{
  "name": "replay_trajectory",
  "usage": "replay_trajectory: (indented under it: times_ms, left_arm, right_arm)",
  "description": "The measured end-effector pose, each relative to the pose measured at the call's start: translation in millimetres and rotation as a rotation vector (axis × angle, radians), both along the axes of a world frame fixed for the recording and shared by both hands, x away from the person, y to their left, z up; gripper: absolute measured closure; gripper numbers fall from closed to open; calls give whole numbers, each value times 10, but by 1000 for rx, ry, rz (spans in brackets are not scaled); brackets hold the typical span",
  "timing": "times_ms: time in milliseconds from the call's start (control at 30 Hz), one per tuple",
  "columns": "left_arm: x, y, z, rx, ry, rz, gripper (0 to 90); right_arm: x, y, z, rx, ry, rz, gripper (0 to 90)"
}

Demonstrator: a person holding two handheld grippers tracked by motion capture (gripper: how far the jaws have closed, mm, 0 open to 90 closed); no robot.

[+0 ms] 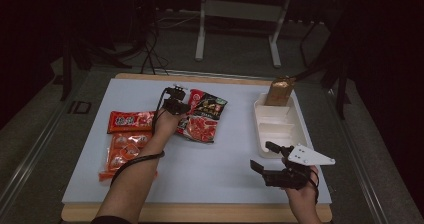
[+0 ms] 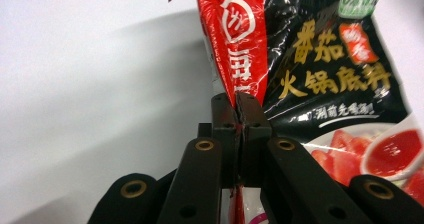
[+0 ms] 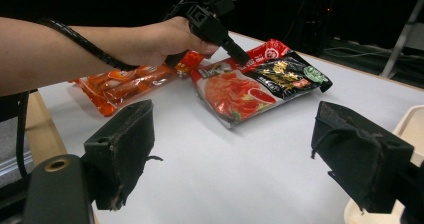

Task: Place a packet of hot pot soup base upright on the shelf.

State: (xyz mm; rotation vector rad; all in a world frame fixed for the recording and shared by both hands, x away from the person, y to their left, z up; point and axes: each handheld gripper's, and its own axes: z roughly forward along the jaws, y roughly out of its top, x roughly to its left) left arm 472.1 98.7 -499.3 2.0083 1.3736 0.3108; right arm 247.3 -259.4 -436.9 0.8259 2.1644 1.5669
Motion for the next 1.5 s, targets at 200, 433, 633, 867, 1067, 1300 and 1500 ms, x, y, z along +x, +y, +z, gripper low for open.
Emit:
replay_trajectory:
  times_ms: [200,433,633,867,1067,1300,1500]
  left_arm:
    - [-113,40,123,-63,-58,-22,894]
    - [-244,36,229,-96,-101,-41,895]
    - [-340,79,293,-136,-132,-45,895]
    - [-439,154,341,-185,-152,-47,896]
    - [-520,231,366,-233,-169,-54,896]
    - [-621,277,412,-286,-195,-65,896]
    - [-738,294,500,-380,-229,-103,895]
  right_arm:
    - [4,6,3,3,-3,-2,170]
    - [1,23,11,0,-8,-1,170]
    - [10,20,15,-3,-12,-4,174]
    - [12,4,66,-1,-22,-14,191]
    - [9,-1,96,0,-25,-15,206]
    - [47,10,122,-29,-40,-18,158]
    - [117,20,171,-20,32,-43,136]
